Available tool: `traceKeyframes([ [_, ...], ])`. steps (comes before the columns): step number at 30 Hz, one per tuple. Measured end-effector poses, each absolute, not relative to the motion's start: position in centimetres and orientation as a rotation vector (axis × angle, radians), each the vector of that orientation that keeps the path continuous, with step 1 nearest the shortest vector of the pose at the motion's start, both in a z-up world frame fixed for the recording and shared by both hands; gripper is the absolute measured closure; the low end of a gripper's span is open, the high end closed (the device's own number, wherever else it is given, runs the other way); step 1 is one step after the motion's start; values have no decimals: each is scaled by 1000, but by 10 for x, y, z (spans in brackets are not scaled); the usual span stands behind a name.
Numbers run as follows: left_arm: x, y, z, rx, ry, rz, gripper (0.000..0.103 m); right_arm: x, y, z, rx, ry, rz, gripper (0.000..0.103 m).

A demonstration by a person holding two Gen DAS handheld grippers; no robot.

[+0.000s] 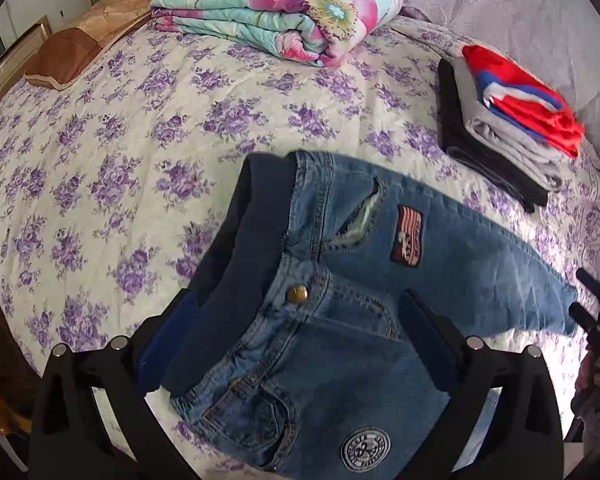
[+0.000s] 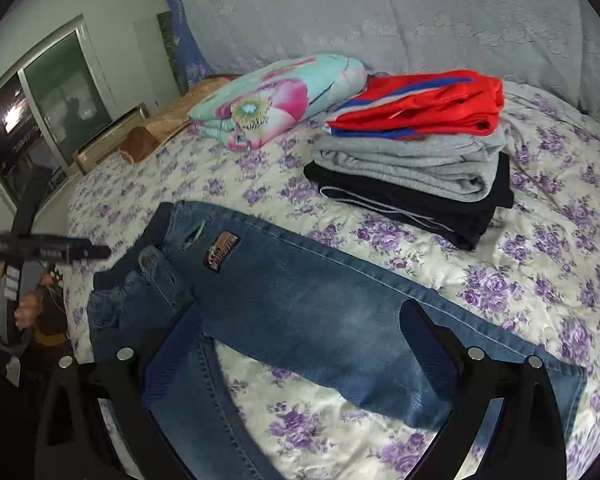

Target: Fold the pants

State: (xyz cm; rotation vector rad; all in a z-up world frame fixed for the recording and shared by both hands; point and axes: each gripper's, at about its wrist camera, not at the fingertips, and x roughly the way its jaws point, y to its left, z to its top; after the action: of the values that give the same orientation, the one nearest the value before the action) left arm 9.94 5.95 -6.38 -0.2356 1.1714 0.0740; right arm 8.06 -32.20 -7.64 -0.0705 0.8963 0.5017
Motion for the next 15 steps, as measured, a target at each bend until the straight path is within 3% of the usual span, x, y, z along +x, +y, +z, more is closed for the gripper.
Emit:
traceKeyframes([
  [4, 150, 88, -72, -308, 1176, 41, 5, 114, -329, -90, -30, 951, 531, 4],
  [9, 191, 110, -99, -316, 1207, -12, 9, 147, -337, -98, 17, 972, 569, 13],
  [10, 195, 110, -103, -314, 1220, -30, 13, 152, -337, -99, 14, 975, 575, 14],
  [12, 199, 106, -109, -312, 1248, -70, 37, 162, -334, -105, -23, 984, 584, 15],
  [15, 202, 104, -116, -303, 1271, -82, 53, 178, -329, -114, -77, 1004, 608, 18],
])
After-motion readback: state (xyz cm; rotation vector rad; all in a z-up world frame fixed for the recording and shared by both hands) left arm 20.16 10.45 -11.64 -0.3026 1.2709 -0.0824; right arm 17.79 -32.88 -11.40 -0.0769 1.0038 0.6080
